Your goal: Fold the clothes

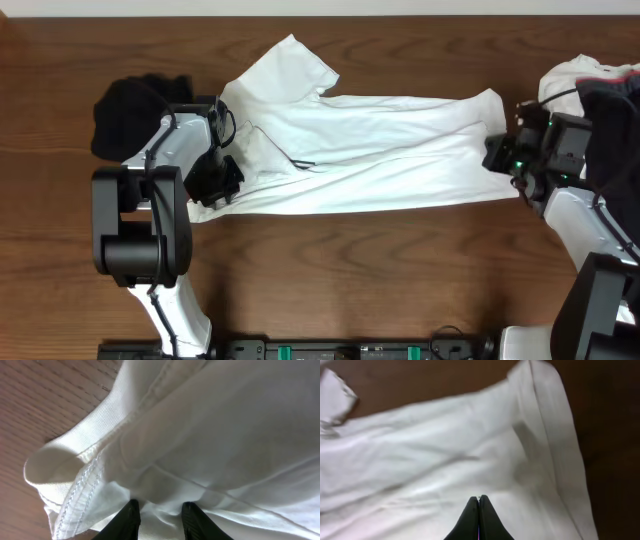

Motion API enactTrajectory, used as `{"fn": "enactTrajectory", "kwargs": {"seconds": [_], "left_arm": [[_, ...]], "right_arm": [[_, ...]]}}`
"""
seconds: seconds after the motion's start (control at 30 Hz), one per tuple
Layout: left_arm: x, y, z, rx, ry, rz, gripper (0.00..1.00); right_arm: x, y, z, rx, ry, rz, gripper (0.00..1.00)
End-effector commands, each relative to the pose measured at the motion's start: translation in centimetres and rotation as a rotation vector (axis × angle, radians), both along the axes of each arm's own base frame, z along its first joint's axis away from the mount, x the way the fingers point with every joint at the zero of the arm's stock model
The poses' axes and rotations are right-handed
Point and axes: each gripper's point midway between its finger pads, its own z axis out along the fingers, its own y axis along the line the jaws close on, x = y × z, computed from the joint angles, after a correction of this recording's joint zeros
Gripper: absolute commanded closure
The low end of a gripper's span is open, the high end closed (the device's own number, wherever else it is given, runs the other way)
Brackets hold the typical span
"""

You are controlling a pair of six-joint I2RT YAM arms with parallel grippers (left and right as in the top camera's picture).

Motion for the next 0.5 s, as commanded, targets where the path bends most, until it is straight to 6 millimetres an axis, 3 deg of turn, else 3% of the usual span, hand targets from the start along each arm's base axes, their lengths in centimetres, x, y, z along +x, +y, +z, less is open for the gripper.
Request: {"fn": "enactTrajectory", "kwargs": {"seconds": [0.0, 0.33, 0.47], "left_arm": [[-0.4, 0.4, -1.9, 0.021, 0.023, 0.009, 0.68], [0.0, 0.4, -1.6, 0.018, 0.01, -0.001, 0.69], [1.9, 0.4, 1.1, 0.015, -0.065, -0.012, 0.69]], "right_arm": [[0.3, -0.9, -1.7, -0.03, 0.033, -0.029, 0.99], [1.9, -1.6, -6.4, -0.036, 0.049, -0.039, 0.98], [2.0, -1.6, -6.6, -0.036, 0.048, -0.038, 0.98]]}}
